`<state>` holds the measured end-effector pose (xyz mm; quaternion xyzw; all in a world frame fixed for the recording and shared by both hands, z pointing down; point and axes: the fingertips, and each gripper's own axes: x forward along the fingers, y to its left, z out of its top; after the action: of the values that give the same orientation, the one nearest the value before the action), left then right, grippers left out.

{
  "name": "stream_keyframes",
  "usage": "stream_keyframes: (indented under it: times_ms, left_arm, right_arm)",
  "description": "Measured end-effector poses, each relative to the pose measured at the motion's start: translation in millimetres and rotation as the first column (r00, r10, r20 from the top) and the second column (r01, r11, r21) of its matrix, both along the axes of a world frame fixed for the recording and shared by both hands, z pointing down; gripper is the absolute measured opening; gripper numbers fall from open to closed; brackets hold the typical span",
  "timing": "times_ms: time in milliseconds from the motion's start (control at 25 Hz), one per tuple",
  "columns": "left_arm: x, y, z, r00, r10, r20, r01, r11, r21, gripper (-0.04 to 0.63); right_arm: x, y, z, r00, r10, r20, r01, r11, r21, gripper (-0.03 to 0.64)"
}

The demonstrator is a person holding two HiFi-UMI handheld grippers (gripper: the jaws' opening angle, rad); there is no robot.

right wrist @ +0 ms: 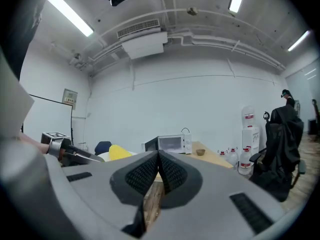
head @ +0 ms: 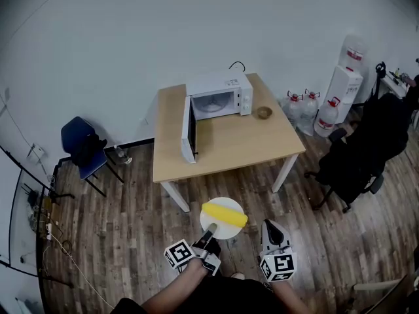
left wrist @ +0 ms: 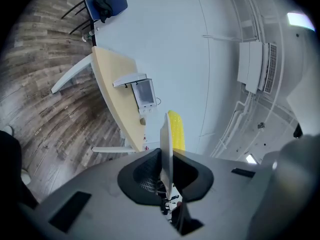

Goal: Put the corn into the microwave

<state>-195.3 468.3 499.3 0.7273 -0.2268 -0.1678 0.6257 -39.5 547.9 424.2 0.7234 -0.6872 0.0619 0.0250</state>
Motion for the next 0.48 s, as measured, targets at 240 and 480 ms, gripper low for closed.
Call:
stream_keyframes:
  times_ms: [240,480]
  left_arm:
    - [5.7,-6.4,-1.8,0.999,-0.013,-0.03,0.013,1.0,0.008,0.027]
    - [15.6,-31.8,9.1,1.0,-0.015,0.028,0.015,1.0,0.003,0.026]
  right_arm:
    - [-2.2,4.2,17.2,1.0,-0.014,0.019,0.014,1.0,-0.013,0.058]
    - [10.2,-5.8,32.3,0.999,0.001,0.044,0.0,0.999,-0.036,0.058]
